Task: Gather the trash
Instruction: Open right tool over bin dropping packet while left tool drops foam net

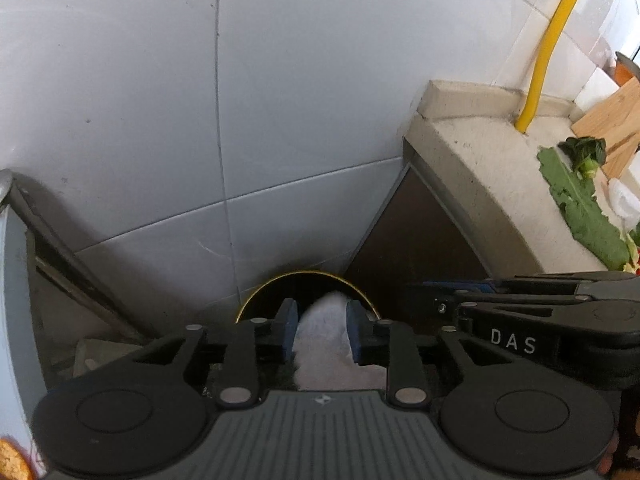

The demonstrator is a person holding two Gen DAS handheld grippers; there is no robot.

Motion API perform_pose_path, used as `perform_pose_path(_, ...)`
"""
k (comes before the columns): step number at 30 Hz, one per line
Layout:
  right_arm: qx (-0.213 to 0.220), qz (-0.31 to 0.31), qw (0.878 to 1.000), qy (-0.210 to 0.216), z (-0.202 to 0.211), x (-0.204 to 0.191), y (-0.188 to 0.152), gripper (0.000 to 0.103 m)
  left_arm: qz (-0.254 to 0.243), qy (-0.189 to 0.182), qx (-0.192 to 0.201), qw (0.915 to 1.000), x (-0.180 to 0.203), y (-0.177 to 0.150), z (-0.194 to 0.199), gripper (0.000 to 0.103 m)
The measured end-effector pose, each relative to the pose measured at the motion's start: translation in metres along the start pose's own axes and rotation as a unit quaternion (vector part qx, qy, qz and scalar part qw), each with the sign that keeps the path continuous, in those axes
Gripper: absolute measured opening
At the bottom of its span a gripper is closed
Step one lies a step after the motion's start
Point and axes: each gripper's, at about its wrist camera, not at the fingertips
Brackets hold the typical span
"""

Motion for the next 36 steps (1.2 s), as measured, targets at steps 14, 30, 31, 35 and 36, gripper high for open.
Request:
perform_pose_path(14,0.004,-0.005,1.0,-0.012,0.011,0.008,-0.001,0.026,0.004,-0.003,-0.005,1.0,-0.005,-0.002,-0.01,0.027)
perform_pose_path(30,0.051,0.008,0.999,-0.017,0.052,0.01,-0.009,0.035,-0.02,-0.008,0.043,0.9988,0.012,0.004,0.022,0.035)
perform_pose_path(31,0.057,0.008,0.998,-0.017,0.057,0.011,-0.009,0.035,-0.022,-0.01,0.046,0.9987,0.015,0.005,0.025,0.035)
perform_pose_path(35,0.082,0.004,0.996,-0.022,0.076,0.019,-0.01,0.038,-0.04,-0.02,0.054,0.9976,0.032,0.01,0.032,0.035)
perform_pose_path(36,0.088,0.001,0.996,-0.024,0.081,0.023,-0.01,0.039,-0.046,-0.025,0.055,0.9971,0.039,0.011,0.033,0.035)
Point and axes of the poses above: each gripper's, at about its wrist camera, not at the fingertips, and z roughly against the way its jaws point, x to its right, y to its top, and after that the axes turned 1 degree about x, right-handed
